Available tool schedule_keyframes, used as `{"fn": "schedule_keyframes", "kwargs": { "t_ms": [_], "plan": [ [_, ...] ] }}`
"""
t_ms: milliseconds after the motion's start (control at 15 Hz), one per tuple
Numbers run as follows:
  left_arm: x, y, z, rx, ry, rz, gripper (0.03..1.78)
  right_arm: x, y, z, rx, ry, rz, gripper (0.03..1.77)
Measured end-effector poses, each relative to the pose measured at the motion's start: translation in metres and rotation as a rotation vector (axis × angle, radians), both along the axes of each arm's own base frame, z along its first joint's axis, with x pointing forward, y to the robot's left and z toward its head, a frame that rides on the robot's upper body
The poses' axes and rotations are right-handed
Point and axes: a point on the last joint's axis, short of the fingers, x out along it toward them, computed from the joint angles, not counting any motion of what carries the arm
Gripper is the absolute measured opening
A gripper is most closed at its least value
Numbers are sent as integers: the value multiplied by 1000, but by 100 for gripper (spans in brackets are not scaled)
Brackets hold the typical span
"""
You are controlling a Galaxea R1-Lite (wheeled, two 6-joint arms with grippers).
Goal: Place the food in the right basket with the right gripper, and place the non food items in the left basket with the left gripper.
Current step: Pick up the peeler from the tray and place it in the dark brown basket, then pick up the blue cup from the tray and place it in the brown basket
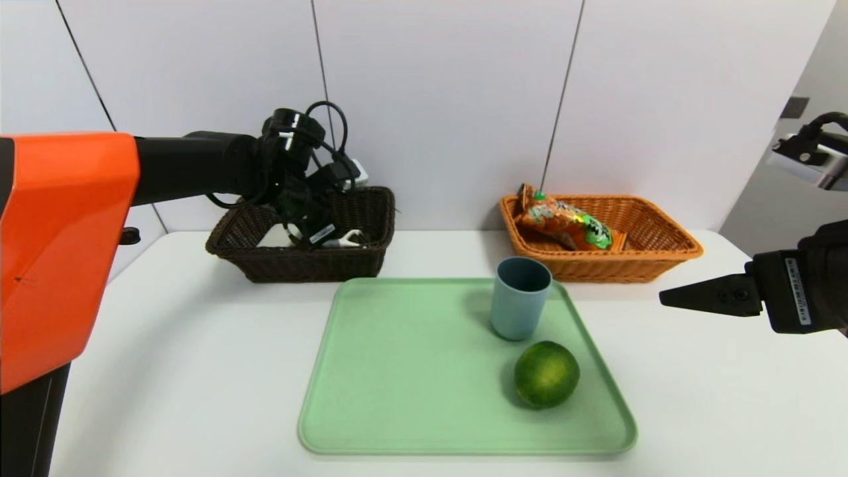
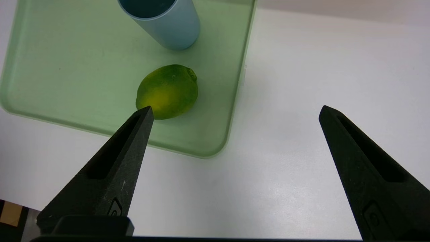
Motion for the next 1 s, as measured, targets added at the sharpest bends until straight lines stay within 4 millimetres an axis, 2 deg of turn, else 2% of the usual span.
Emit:
{"fn": "schedule_keyframes", "kwargs": {
  "t_ms": [200,533,733,1000],
  "plan": [
    [-1,1,7,-58,-18,40,116,0,0,0,0,2,-2,170],
    [-19,2,44,-297,-71,180,142,0,-1,-1,1,6,-9,170],
    [-46,-17,67,-489,-37,207,151,-1,-2,-2,3,8,-8,170],
    [-96,-52,92,-722,159,48,159,-2,-2,-1,0,2,-11,170]
  ]
}}
